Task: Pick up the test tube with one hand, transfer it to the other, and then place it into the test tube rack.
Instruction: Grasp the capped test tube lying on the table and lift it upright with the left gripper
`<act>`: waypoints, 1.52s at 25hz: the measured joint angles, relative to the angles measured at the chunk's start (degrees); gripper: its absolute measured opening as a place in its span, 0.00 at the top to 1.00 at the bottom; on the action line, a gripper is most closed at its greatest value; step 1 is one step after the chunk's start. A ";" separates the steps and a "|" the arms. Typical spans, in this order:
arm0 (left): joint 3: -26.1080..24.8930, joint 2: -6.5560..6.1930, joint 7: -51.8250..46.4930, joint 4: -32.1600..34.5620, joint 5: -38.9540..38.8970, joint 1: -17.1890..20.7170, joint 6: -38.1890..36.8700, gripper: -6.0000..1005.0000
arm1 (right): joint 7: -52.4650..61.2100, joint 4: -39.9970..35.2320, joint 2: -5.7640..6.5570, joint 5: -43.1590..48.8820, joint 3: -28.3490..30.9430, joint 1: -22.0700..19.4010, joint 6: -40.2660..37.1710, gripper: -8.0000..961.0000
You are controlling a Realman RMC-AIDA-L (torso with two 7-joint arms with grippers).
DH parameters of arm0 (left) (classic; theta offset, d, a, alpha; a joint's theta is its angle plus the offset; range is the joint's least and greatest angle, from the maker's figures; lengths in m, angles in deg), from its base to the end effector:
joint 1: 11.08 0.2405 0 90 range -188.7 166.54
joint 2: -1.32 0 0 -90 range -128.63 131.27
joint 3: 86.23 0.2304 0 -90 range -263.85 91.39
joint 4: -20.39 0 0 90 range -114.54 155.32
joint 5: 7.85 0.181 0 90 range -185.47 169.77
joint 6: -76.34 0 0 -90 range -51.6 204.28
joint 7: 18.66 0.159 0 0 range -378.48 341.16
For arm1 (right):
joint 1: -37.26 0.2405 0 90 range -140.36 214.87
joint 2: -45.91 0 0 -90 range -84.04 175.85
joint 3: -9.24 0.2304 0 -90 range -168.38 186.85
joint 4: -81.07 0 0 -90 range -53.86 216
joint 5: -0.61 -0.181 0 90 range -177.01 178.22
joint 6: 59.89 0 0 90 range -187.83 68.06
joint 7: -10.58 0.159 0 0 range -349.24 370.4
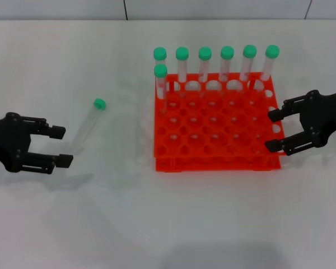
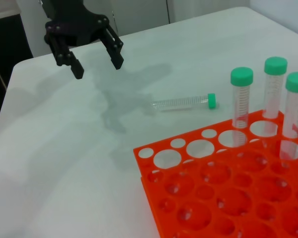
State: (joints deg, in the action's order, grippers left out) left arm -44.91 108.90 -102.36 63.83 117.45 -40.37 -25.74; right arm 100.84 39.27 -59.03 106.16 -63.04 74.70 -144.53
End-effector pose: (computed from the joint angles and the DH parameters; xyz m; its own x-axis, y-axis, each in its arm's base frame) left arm -0.2589 0.2820 0.0660 0.9026 0.3695 0.2208 0.3972 -0.9127 -0.0963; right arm 0.2014 0.3313 0.0249 0.9645 -0.2294 -0.1305 -0.2426 -0.9654 -0.0958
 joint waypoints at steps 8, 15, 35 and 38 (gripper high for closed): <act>-0.03 1.78 -15.81 11.70 4.18 0.21 -0.06 0.34 | -0.61 -0.05 0.01 0.00 0.03 -0.05 0.16 0.22; 0.15 3.82 -28.94 18.82 17.62 -3.76 0.32 0.36 | -0.89 0.03 -0.53 1.34 0.07 0.38 1.33 0.22; 9.63 5.82 -48.74 8.21 25.31 -11.89 13.09 0.45 | -1.89 -1.40 -2.28 1.42 -0.28 0.80 2.45 0.22; 12.21 6.08 -51.19 6.43 25.49 -12.38 15.17 0.45 | -2.27 -1.56 -2.63 1.87 -0.37 0.82 2.48 0.22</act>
State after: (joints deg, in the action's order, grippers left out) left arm -32.70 114.98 -153.55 70.26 142.93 -52.74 -10.56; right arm 98.57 37.70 -61.67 108.03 -63.41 75.52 -142.05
